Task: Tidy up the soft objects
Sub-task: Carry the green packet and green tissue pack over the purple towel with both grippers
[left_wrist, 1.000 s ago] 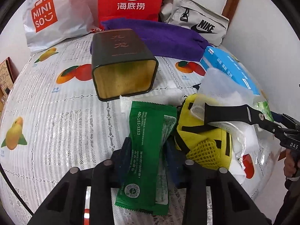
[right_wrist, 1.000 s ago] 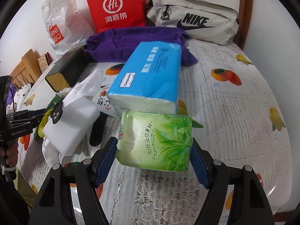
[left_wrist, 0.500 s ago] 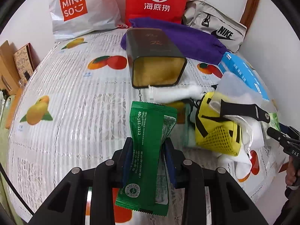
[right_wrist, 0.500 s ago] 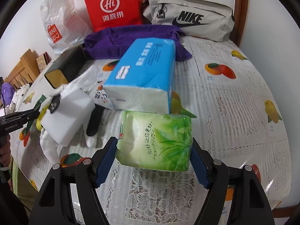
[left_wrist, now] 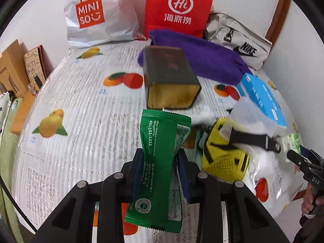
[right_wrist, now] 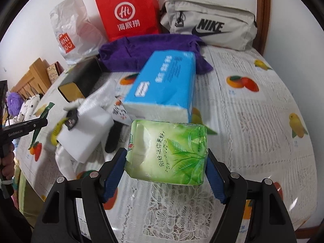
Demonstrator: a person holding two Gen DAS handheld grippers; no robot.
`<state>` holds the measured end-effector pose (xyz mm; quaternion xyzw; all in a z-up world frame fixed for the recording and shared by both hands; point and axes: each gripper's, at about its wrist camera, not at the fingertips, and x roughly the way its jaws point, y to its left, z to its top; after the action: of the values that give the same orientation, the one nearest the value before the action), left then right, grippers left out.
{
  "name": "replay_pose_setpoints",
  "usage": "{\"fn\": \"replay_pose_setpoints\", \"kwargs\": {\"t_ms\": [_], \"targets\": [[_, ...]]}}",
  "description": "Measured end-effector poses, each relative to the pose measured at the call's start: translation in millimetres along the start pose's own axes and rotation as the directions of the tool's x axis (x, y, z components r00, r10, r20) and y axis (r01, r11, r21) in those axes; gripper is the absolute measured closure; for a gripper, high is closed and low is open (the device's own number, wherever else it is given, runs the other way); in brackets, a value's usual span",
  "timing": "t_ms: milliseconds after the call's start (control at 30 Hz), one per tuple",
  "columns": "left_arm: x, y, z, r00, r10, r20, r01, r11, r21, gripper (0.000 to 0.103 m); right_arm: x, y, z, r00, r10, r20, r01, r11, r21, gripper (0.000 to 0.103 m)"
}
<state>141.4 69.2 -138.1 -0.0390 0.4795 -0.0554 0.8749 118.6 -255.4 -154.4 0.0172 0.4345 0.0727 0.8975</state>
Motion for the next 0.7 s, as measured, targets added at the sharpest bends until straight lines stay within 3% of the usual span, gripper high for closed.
{"fn": "replay_pose_setpoints", "kwargs": {"t_ms": [333,700], "targets": [[-19.6,-7.1,47.3,0.999,-0.01,0.044,0.01,1.0,-0.005,0.072,-26.5,5.4,49.5,0.996,0.015,0.083,-0.013,0.999,-0.031,0.029],[-13.4,-10.8,105.7,0.998,-0.015,0.067,0.014,1.0,0.007,0.072,-22.2,9.2,110.2,0.993,-0.005,0.122,0.012,0.998,-0.059,0.029]]}}
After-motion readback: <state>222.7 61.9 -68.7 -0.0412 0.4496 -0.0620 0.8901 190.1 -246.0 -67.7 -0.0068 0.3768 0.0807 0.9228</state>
